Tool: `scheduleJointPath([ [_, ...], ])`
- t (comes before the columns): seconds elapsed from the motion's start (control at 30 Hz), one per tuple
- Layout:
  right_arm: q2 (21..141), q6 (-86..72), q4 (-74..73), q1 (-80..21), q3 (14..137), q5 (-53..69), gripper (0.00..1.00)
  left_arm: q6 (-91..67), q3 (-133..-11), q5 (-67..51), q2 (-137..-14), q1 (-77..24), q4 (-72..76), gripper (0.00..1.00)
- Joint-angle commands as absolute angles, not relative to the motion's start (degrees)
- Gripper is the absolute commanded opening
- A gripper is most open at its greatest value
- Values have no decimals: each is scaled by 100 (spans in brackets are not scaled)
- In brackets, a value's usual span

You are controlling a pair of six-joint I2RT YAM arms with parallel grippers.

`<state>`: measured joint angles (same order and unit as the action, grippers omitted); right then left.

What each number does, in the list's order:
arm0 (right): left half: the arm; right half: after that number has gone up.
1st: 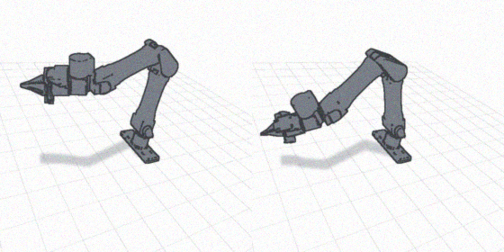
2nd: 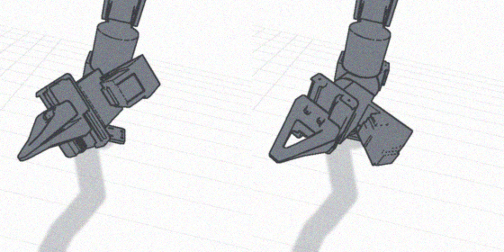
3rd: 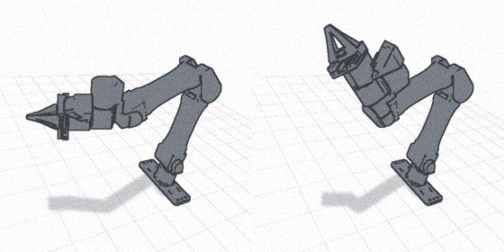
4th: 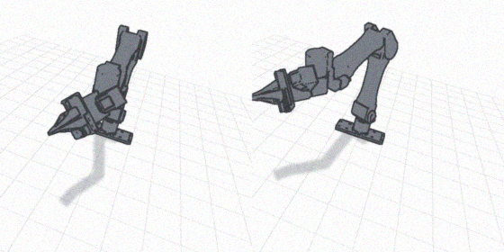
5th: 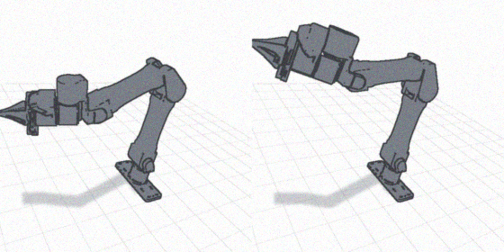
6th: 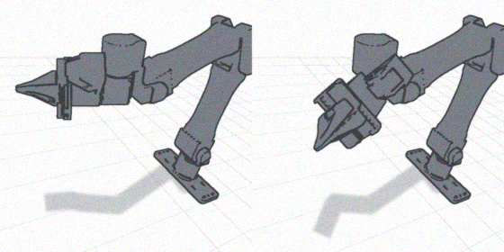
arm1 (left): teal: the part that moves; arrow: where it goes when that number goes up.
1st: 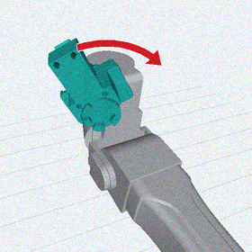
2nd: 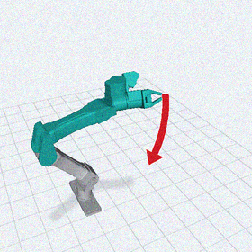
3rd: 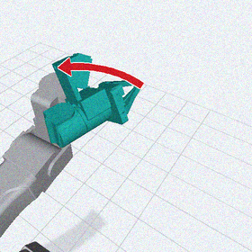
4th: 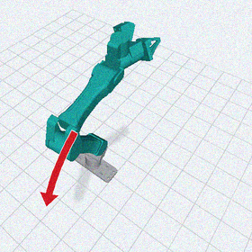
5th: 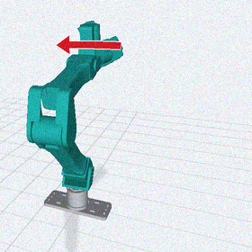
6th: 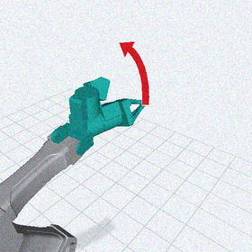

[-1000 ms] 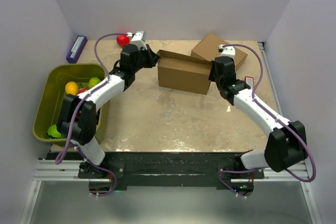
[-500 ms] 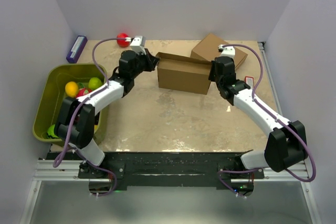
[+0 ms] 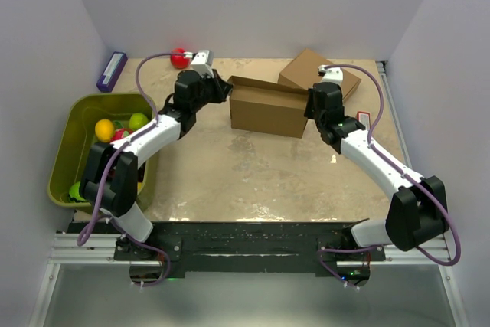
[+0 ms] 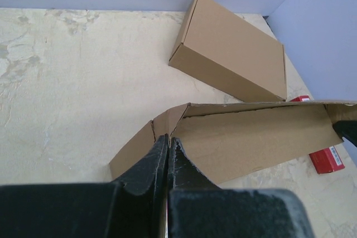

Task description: Fold the paper box

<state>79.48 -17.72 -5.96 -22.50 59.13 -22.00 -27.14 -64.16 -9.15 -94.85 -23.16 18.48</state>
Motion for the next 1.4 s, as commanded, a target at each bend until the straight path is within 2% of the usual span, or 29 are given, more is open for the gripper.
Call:
scheduleJointPath([
  [0.0, 8060, -1828, -1995, -2338, 5818, -1855, 14, -2383, -6924, -1758, -9808, -2505, 495, 0],
  [0.13, 8007, -1925, -2381, -2338, 6178, -1951, 25, -1926, -7259, -1749, -9975, -2514, 9, 0],
  [0.17, 8007, -1934, -2425, -2338, 6222, -1995, 33, -1881, -7303, -1714, -9976, -2514, -191, 0],
  [0.2, 7998, -1960, -2504, -2338, 6275, -2047, 37, -1829, -7373, -1679, -9967, -2514, -333, 0],
  [0.43, 7708, -1986, -2777, -2338, 6565, -2048, 49, -1451, -7796, -1415, -10028, -2514, -896, 0],
  [0.57, 7559, -1916, -2988, -2329, 6785, -2249, 67, -1292, -7945, -1362, -10072, -2514, -1072, 0],
  [0.67, 7506, -1767, -3032, -2268, 6908, -2355, 74, -1231, -8024, -1371, -10099, -2514, -1134, 0],
  [0.8, 7497, -1547, -2954, -2127, 7013, -2136, 74, -1204, -8112, -1388, -10125, -2514, -1221, 0],
  [0.97, 7436, -1512, -2865, -2101, 7031, -1960, 56, -1143, -8191, -1397, -10143, -2514, -1309, 0],
  [1.3, 7576, -1204, -2672, -1987, 7251, -2074, 56, -1081, -8183, -1380, -10151, -2514, -1397, 0],
  [1.37, 7602, -1134, -2619, -1960, 7277, -2048, 53, -1072, -8183, -1380, -10151, -2514, -1406, 0],
])
